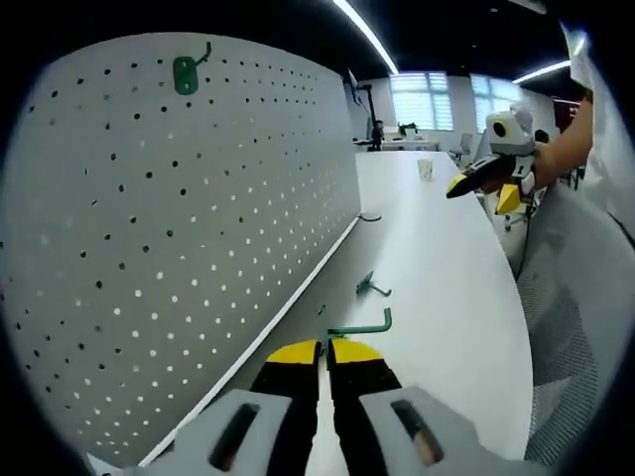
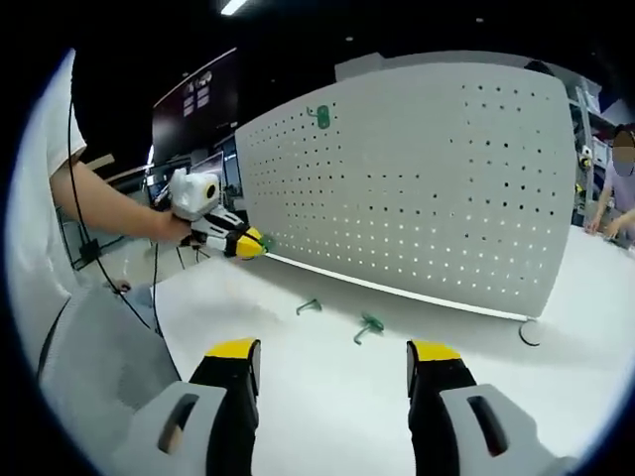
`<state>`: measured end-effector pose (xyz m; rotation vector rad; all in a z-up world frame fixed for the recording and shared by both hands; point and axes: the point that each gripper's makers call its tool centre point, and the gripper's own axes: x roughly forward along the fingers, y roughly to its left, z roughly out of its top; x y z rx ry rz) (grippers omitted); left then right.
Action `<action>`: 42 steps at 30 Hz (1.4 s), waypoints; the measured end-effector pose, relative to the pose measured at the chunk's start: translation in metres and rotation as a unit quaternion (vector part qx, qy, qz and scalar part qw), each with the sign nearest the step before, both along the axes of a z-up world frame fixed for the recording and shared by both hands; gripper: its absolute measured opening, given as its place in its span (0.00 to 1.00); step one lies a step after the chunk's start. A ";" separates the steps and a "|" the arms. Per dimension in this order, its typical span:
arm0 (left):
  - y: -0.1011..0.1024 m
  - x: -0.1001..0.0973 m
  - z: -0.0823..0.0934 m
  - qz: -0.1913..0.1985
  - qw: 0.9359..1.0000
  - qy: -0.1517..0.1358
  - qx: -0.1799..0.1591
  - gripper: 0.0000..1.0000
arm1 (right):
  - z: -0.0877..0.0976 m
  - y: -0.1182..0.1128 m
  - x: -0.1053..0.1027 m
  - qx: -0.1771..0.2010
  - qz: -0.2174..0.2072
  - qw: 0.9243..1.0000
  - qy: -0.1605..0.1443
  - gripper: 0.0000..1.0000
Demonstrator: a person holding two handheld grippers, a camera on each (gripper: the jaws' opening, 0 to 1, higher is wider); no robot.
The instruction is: Insert the hook assembly into the mounting plate slot until the hook locks in place.
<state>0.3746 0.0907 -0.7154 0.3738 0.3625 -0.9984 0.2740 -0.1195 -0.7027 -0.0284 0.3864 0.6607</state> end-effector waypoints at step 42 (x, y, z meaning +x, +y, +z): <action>-0.001 -0.034 0.083 0.117 0.973 -0.073 -0.185 0.03 | 0.023 0.007 0.000 0.034 0.010 0.999 -0.039 0.59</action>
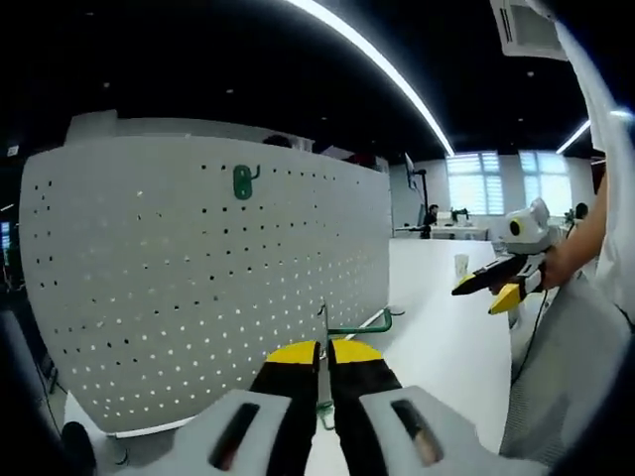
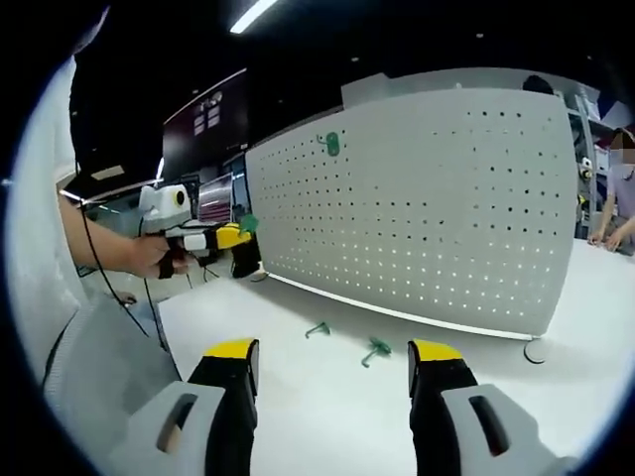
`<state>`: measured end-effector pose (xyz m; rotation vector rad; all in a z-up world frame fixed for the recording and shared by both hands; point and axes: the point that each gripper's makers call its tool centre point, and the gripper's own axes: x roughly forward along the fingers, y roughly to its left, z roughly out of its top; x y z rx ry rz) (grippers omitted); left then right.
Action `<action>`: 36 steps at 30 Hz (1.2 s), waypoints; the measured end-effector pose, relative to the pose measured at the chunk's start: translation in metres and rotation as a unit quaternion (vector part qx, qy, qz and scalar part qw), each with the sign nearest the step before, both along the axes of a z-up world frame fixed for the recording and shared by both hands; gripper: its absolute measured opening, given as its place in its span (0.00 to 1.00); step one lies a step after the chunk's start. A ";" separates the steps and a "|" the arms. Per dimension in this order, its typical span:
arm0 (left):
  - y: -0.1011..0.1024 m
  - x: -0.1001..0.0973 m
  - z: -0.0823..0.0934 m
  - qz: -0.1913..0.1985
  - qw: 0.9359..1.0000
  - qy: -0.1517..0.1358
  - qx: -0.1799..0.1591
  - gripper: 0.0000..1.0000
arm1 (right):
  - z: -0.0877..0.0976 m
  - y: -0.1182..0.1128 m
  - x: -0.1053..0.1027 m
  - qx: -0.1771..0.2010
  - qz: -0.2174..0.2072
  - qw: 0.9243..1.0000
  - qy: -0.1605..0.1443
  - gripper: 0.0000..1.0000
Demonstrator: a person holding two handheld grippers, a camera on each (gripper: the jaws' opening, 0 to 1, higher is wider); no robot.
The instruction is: Insert the hook assembly into the mounting plate slot until the hook locks in place.
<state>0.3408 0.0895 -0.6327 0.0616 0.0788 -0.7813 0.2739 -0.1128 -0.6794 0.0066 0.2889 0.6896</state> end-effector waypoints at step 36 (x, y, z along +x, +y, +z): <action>-0.002 -0.005 0.003 0.024 1.000 -0.006 -0.008 0.03 | 0.046 0.024 -0.010 0.098 0.049 0.992 -0.064 0.55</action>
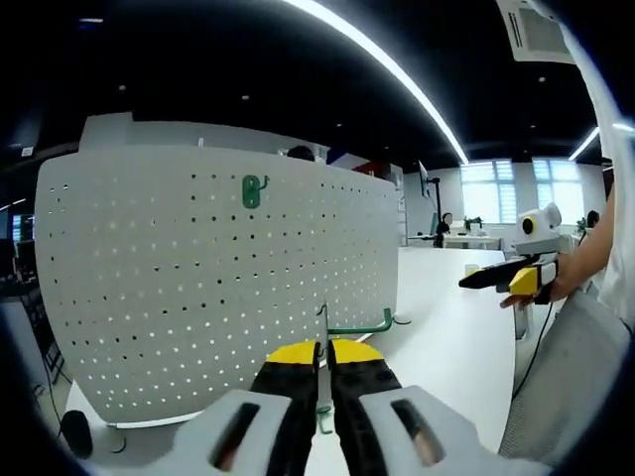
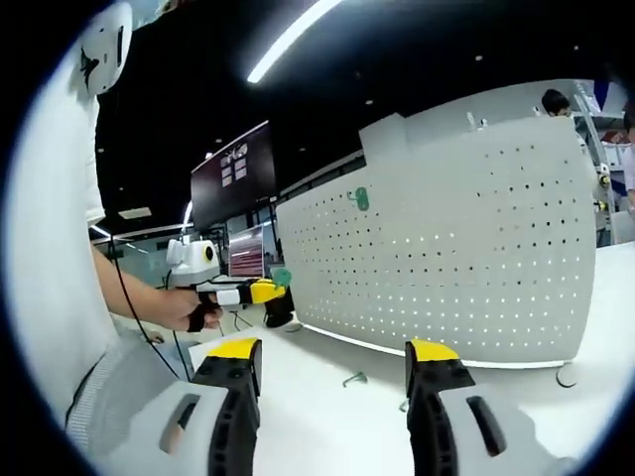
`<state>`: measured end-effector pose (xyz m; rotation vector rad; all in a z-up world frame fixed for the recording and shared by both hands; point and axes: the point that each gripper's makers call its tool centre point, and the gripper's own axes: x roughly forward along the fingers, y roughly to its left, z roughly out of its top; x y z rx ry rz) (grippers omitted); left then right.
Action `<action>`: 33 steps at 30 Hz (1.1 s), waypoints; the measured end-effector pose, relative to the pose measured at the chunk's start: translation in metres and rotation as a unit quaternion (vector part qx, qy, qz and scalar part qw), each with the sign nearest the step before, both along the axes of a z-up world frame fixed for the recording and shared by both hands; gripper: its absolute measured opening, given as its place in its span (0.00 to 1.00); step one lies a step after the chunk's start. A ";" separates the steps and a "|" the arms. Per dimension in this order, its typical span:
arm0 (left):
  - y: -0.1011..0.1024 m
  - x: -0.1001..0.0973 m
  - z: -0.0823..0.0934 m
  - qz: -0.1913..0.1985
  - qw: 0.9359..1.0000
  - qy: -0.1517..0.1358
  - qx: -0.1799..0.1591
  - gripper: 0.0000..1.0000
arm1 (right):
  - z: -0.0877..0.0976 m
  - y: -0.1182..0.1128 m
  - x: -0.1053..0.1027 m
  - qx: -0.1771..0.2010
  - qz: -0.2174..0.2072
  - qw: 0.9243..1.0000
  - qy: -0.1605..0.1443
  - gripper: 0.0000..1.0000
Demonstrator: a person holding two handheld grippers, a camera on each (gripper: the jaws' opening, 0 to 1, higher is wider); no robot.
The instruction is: Insert the hook assembly into the mounting plate slot until the hook locks in place.
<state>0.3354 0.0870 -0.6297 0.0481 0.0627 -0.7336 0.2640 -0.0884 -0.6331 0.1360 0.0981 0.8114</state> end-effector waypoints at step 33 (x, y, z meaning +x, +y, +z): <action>-0.052 -0.015 0.017 -0.039 0.999 -0.013 -0.005 0.03 | 0.021 0.043 0.018 0.018 0.019 1.000 -0.008 0.44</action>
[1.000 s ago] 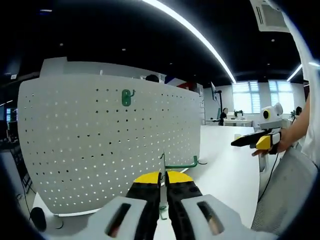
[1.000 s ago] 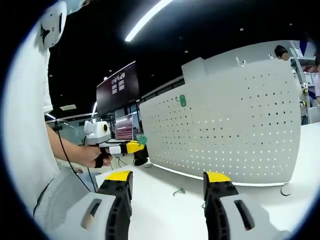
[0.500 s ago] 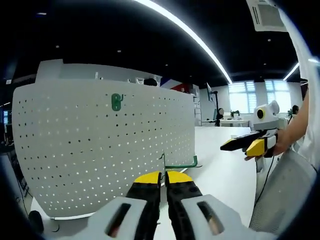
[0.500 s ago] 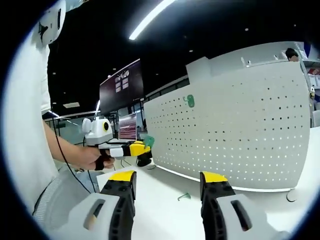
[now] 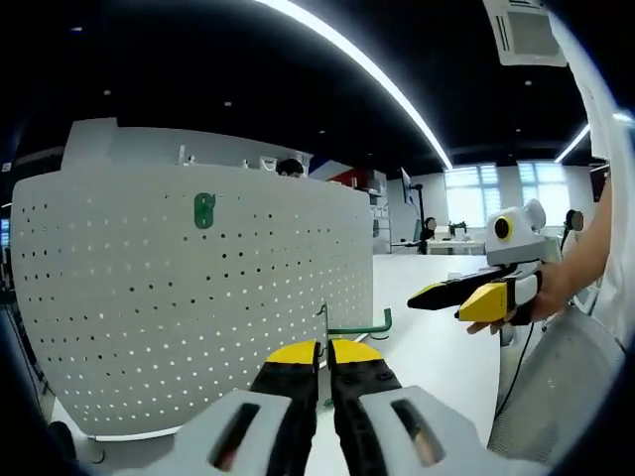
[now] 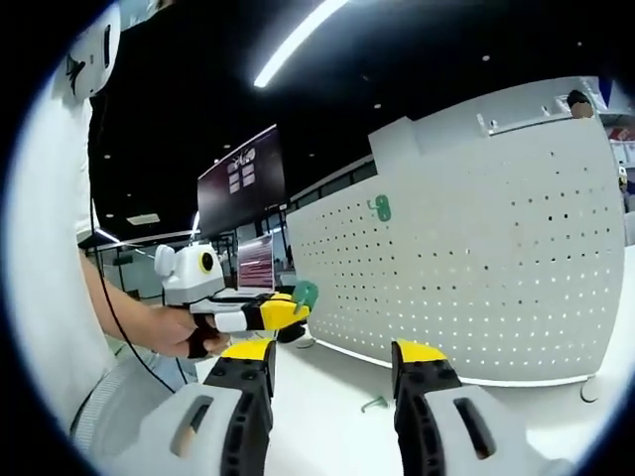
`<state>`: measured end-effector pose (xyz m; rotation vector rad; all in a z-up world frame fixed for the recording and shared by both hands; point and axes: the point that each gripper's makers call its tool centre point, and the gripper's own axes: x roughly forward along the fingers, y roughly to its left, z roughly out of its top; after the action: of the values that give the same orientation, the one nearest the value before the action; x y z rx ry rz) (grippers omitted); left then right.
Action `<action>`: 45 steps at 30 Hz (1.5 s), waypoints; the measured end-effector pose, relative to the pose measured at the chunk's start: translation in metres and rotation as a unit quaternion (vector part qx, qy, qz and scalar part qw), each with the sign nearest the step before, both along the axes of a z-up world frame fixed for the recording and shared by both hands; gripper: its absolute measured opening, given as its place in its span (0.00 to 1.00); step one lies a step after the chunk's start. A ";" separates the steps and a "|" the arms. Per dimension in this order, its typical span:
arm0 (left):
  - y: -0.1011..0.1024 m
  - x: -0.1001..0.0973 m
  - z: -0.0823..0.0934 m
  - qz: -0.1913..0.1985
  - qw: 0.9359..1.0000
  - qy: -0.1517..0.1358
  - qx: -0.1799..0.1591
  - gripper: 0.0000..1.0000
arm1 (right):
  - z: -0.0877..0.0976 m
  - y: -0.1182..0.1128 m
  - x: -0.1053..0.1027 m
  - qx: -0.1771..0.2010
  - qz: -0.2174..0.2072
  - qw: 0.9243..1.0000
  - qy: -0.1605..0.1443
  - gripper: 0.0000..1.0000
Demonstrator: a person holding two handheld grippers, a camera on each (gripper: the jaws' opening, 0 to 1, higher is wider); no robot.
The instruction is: Insert the hook assembly into the mounting plate slot until the hook locks in place.
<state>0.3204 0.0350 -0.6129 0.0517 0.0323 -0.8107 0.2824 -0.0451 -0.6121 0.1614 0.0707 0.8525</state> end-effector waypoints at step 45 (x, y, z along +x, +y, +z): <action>-0.043 -0.026 0.006 -0.034 0.999 -0.002 -0.008 0.03 | 0.018 0.036 0.008 0.049 0.025 0.998 -0.002 0.16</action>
<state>0.2940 -0.0079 -0.6067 0.0388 0.0203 -0.8791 0.2899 -0.0086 -0.5939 0.2505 0.0292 0.9059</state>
